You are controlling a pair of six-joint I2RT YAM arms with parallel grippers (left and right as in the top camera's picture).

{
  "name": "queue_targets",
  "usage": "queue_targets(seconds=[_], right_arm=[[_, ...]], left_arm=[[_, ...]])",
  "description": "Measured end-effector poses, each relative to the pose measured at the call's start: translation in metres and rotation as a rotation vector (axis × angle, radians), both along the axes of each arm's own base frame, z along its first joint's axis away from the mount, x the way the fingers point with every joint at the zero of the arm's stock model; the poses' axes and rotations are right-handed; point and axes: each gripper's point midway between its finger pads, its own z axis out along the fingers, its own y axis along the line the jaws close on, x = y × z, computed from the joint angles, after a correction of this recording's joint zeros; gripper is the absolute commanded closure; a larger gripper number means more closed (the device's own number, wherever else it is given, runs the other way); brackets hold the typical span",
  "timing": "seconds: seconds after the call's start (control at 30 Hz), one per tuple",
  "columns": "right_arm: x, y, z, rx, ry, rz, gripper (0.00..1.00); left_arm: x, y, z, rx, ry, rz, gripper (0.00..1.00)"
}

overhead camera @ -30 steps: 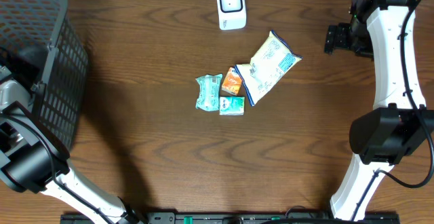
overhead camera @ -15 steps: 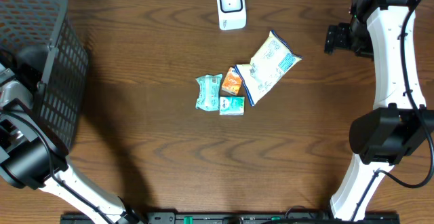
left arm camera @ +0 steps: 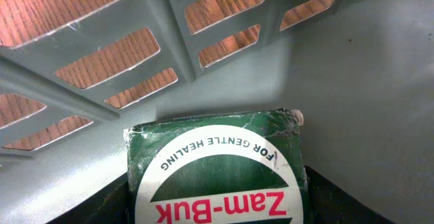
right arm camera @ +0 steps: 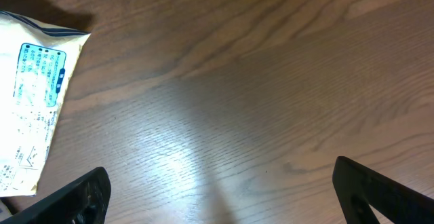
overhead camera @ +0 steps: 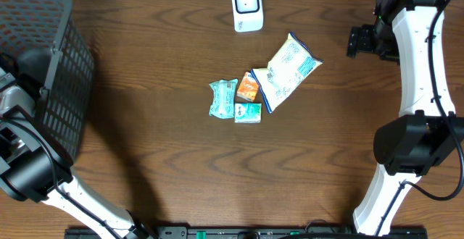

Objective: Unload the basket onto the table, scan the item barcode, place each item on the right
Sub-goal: 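Lower the left gripper onto the green Zam-Buk tin and grasp it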

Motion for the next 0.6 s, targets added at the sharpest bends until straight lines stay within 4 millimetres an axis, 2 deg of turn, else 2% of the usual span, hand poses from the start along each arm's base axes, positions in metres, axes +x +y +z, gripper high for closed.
queue_targets(seconds=[0.3, 0.4, 0.47, 0.6], right_arm=[[0.000, 0.000, 0.000, 0.000, 0.000, 0.000, 0.01], [0.000, 0.000, 0.000, 0.000, 0.000, 0.000, 0.01], [0.000, 0.000, 0.000, 0.000, 0.000, 0.000, 0.01], [0.000, 0.000, 0.000, 0.000, 0.000, 0.000, 0.01]], left_arm=[[-0.006, -0.007, 0.003, -0.025, 0.021, -0.004, 0.34], [-0.008, -0.010, 0.012, -0.032, 0.018, -0.009, 0.34], [-0.008, -0.011, 0.025, -0.024, 0.004, -0.011, 0.34], [-0.009, -0.013, 0.068, 0.012, -0.057, -0.002, 0.34]])
